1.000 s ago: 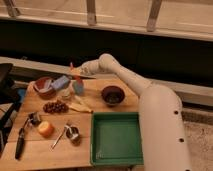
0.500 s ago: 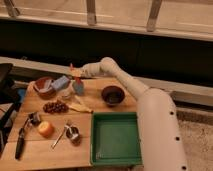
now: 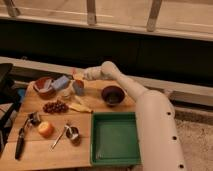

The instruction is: Place pepper in plastic cup

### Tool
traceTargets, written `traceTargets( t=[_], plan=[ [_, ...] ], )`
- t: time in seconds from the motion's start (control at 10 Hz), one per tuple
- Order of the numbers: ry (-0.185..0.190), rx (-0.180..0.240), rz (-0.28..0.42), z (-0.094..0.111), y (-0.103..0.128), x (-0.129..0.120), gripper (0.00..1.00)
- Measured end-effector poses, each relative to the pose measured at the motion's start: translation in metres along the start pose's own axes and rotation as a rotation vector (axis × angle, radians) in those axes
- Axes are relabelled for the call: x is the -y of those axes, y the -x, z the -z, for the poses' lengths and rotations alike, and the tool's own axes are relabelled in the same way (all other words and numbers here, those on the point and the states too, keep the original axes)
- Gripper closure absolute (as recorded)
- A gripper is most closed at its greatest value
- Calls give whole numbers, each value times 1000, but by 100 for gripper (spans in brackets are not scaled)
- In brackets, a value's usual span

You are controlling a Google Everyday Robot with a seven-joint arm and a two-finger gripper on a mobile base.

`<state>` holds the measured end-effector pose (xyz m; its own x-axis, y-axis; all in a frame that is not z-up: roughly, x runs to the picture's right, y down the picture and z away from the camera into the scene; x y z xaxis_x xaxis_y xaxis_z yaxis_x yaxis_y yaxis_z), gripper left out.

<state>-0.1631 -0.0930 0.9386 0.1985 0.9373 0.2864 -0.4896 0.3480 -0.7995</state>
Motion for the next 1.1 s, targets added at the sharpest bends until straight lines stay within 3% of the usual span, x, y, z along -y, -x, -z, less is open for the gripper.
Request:
traceTargets(
  t=[0.4,0.6,1.1],
  plan=[
    [14,9,-35,-7,-11,5,38],
    [29,10,-52,-15,-20,6,24],
    [37,7,-63,-17,-27,5,24]
  ],
)
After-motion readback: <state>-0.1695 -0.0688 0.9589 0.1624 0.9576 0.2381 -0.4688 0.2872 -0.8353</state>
